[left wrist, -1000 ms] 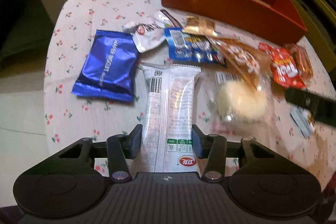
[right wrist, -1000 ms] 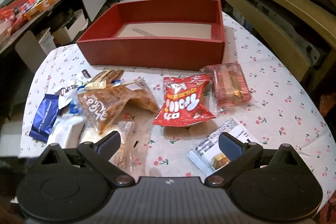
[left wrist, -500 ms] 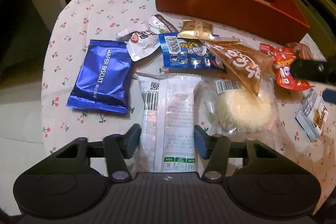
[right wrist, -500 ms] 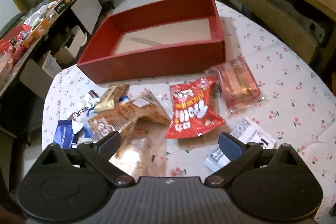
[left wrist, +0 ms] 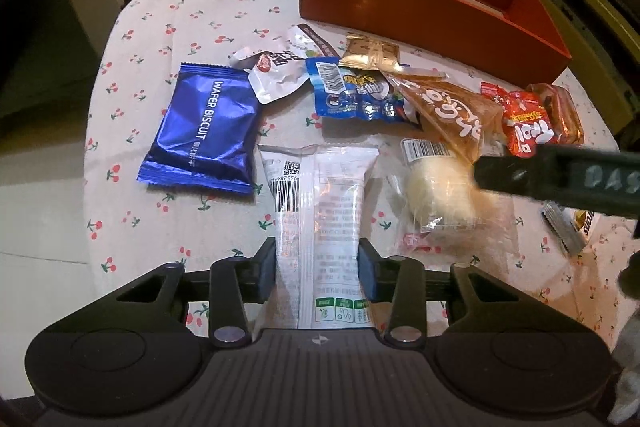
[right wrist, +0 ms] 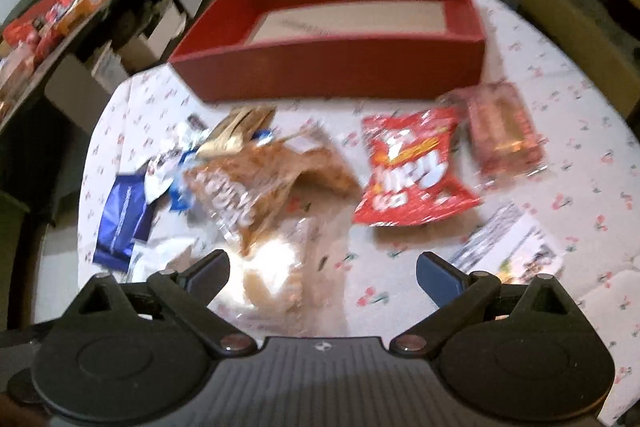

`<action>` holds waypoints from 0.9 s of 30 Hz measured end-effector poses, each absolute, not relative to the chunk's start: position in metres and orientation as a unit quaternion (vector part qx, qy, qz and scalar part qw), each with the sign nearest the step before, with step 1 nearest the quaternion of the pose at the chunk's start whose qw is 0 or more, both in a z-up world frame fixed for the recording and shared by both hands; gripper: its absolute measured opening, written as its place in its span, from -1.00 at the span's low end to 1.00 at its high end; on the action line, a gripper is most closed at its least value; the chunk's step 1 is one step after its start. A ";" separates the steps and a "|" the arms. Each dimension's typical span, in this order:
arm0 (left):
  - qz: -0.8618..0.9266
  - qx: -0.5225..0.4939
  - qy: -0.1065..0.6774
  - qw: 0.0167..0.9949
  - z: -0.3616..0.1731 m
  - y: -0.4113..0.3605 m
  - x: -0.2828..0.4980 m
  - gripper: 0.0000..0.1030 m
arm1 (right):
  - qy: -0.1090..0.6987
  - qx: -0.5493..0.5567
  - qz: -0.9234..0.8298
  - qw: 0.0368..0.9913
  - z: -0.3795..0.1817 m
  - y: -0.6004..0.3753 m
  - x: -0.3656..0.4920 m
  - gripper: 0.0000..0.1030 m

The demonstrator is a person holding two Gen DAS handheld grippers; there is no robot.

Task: Organize snacks
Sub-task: 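Lift the white bar with the left gripper while the right gripper grasps the clear round cake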

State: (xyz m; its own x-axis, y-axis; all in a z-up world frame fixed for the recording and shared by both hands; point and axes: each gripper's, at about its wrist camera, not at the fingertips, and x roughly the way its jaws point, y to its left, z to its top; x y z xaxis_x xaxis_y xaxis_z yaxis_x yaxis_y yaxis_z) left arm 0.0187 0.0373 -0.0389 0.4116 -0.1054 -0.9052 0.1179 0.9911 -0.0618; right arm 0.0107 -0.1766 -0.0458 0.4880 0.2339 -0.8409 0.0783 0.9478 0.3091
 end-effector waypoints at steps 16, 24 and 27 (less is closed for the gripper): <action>-0.065 0.004 0.546 0.835 -0.042 0.042 0.015 -0.03 | 0.532 0.126 0.084 0.833 -0.067 -0.141 0.019 0.63; -0.077 0.015 0.545 0.834 -0.040 0.031 0.008 -0.04 | 0.526 0.120 0.093 0.837 -0.062 -0.161 -0.007 0.50; -0.082 0.018 0.545 0.834 -0.039 0.027 0.005 -0.04 | 0.527 0.122 0.094 0.835 -0.061 -0.169 -0.017 0.49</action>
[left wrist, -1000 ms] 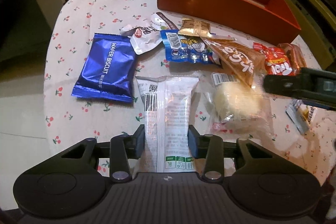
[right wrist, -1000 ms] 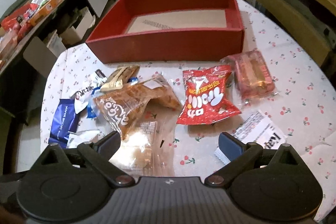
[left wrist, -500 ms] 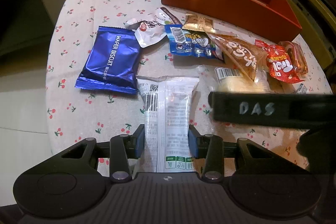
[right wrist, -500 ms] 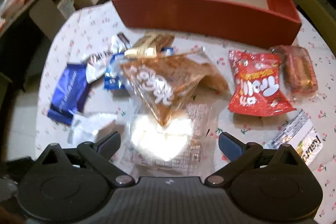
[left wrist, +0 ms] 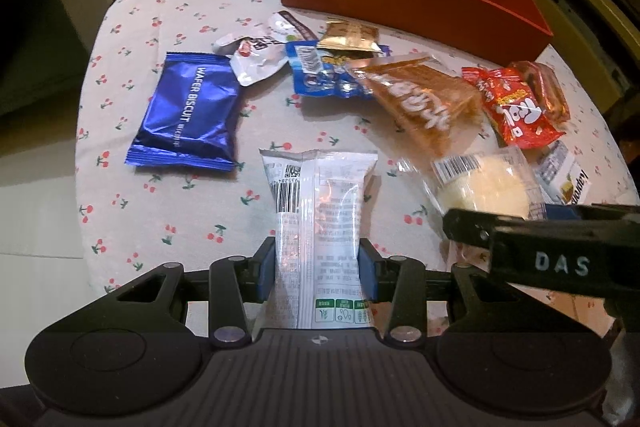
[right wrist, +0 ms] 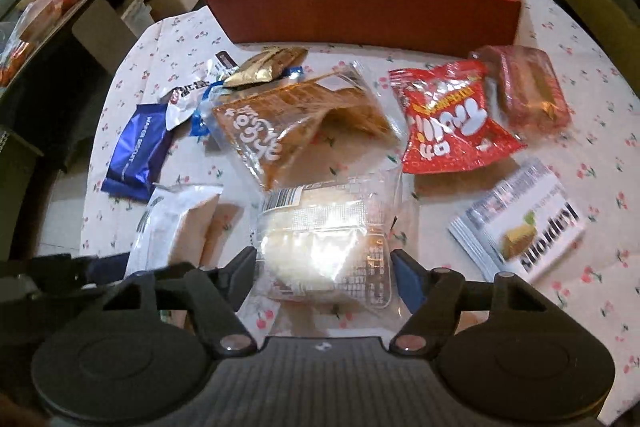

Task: Organize snacks
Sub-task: 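Lift the white bar with the left gripper while the right gripper grasps the clear round cake, then lift the clear round cake with the right gripper while the left gripper holds the white bar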

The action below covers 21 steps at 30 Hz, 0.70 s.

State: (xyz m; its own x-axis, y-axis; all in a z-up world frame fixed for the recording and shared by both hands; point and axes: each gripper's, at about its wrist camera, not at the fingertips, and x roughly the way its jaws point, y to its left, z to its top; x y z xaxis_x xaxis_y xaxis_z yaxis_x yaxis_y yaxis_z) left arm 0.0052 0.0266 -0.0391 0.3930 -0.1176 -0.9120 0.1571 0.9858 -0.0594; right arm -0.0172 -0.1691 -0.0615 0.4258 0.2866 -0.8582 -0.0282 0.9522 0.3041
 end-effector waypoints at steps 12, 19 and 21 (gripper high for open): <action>-0.096 0.033 0.540 0.835 -0.040 0.012 0.003 -0.03 | 0.534 0.137 0.083 0.831 -0.063 -0.195 -0.045 0.42; -0.089 0.044 0.548 0.831 -0.051 0.010 0.005 0.15 | 0.537 0.113 0.083 0.832 -0.068 -0.185 -0.036 0.54; -0.086 0.050 0.543 0.834 -0.051 0.008 0.005 0.13 | 0.537 0.101 0.087 0.833 -0.069 -0.180 -0.033 0.54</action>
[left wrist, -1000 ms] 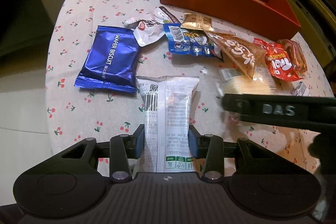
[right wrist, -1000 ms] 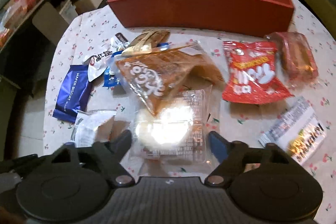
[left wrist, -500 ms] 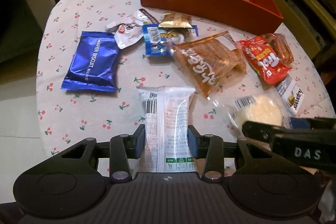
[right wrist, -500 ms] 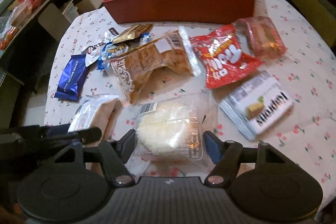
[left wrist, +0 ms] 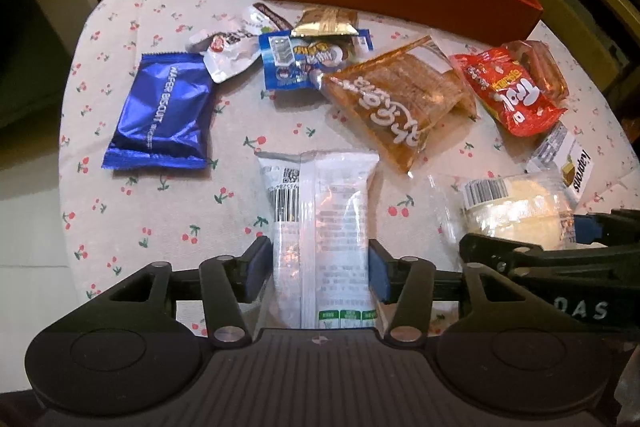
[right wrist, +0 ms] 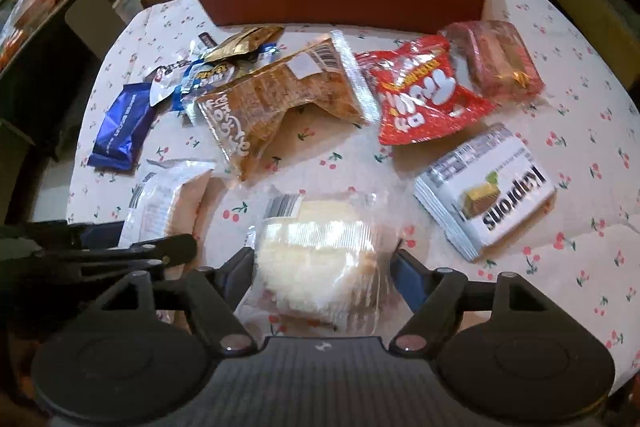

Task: Organize snacks
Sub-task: 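Lift the clear round cake with the right gripper while the left gripper holds the white bar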

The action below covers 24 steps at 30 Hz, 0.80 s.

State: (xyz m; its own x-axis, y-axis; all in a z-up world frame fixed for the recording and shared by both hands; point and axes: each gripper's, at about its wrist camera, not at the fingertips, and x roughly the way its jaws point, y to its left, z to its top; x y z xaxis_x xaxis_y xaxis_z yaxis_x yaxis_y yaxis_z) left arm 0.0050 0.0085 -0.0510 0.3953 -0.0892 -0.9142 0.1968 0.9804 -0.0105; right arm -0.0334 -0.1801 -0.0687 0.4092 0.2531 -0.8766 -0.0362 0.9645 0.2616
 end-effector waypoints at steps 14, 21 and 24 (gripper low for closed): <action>-0.086 0.065 0.535 0.838 -0.044 0.001 -0.001 -0.02 | 0.520 0.081 0.099 0.845 -0.062 -0.181 -0.043 0.36; -0.094 0.052 0.525 0.844 -0.032 0.002 -0.005 -0.02 | 0.512 0.109 0.108 0.845 -0.052 -0.187 -0.050 0.26; -0.104 0.051 0.519 0.847 -0.026 -0.003 -0.010 -0.03 | 0.503 0.117 0.110 0.849 -0.045 -0.189 -0.056 0.10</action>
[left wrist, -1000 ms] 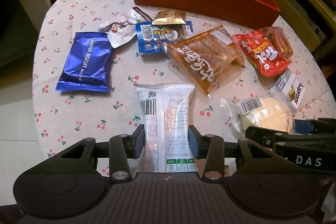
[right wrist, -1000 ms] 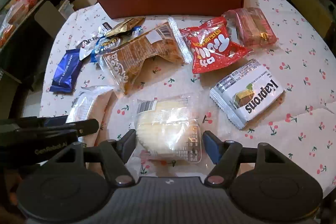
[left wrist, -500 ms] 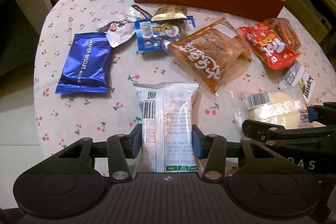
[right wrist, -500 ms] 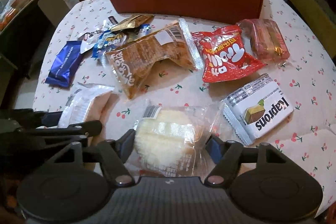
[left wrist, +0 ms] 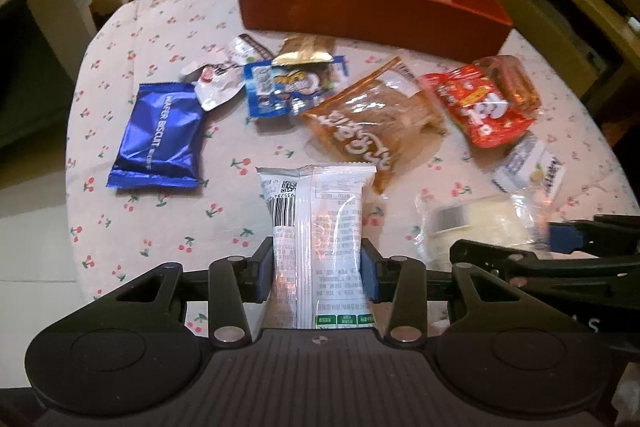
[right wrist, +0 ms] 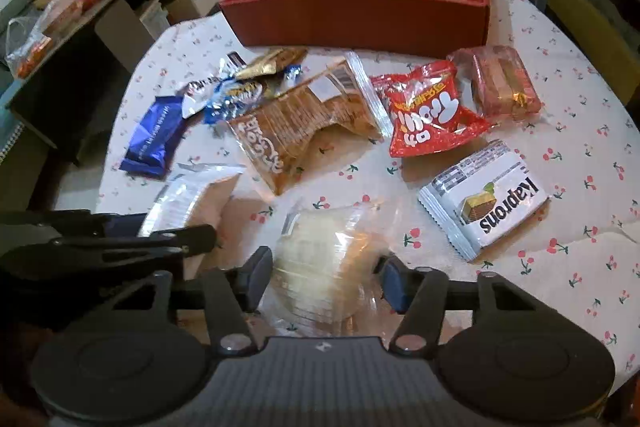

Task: Organize snacks
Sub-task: 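Lift the clear round cake with the right gripper while the left gripper holds the white bar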

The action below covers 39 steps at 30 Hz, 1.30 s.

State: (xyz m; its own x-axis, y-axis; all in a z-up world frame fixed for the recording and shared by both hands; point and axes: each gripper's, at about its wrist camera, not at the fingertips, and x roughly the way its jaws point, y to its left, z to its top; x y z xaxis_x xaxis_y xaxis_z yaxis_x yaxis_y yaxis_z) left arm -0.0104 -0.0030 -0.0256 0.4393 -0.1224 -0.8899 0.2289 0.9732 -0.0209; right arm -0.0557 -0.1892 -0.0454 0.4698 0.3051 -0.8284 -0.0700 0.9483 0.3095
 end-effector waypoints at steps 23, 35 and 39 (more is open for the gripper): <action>-0.094 0.029 0.552 0.828 -0.035 0.008 -0.008 -0.02 | 0.553 0.112 0.063 0.823 -0.071 -0.186 -0.029 0.80; -0.101 0.056 0.542 0.832 -0.034 -0.011 -0.015 -0.02 | 0.517 0.101 0.078 0.846 -0.059 -0.198 -0.045 0.36; -0.088 0.059 0.528 0.843 -0.020 -0.009 -0.018 -0.02 | 0.495 0.112 0.085 0.857 -0.042 -0.201 -0.052 0.35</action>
